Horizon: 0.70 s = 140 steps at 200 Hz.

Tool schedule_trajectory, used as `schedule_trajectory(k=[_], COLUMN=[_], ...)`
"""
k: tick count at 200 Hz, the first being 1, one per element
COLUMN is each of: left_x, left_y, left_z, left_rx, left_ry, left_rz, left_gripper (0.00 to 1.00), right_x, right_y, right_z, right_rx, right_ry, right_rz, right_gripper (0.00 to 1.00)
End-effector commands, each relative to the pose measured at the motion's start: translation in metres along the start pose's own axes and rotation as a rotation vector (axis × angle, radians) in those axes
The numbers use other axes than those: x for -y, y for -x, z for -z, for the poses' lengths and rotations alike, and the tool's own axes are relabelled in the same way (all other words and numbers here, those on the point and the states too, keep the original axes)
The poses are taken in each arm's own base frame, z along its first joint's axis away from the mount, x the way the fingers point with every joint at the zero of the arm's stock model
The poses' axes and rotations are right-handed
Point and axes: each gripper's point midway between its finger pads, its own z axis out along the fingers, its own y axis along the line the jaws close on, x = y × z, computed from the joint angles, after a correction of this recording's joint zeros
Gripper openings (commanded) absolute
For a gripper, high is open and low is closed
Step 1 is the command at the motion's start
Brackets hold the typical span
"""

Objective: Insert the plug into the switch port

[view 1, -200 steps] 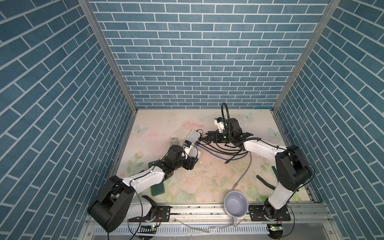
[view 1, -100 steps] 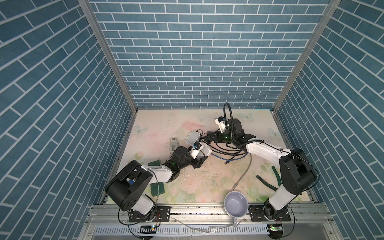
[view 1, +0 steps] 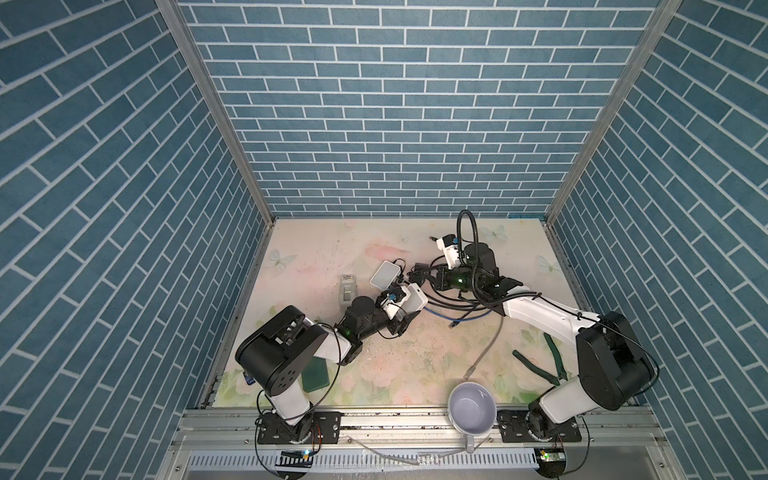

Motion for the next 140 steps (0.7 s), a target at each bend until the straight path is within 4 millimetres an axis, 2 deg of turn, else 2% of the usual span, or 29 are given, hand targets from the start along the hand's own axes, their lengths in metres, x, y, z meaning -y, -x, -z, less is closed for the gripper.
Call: schedule_trajectory(k=[1,76,140], left_x=[-0.003,-0.005,-0.005], left_y=[0.011,0.008,0.015], left_z=[-0.001,-0.008,-0.007], left_rx=[0.050,0.075,0.106], left_ry=[0.016,0.022,0.022], left_rz=[-0.031,0.023,0.035], left_gripper=[0.45,0.45,0.45], right_x=[-0.011,-0.023,-0.009], right_y=[-0.002,-0.009,-0.023], right_z=[0.004,0.005,0.001], right_rx=[0.016,0.025,0.004], right_ry=[0.070,0.162,0.117], right_rz=[0.026,-0.005,-0.022], right_gripper=[0.00,0.00,0.00])
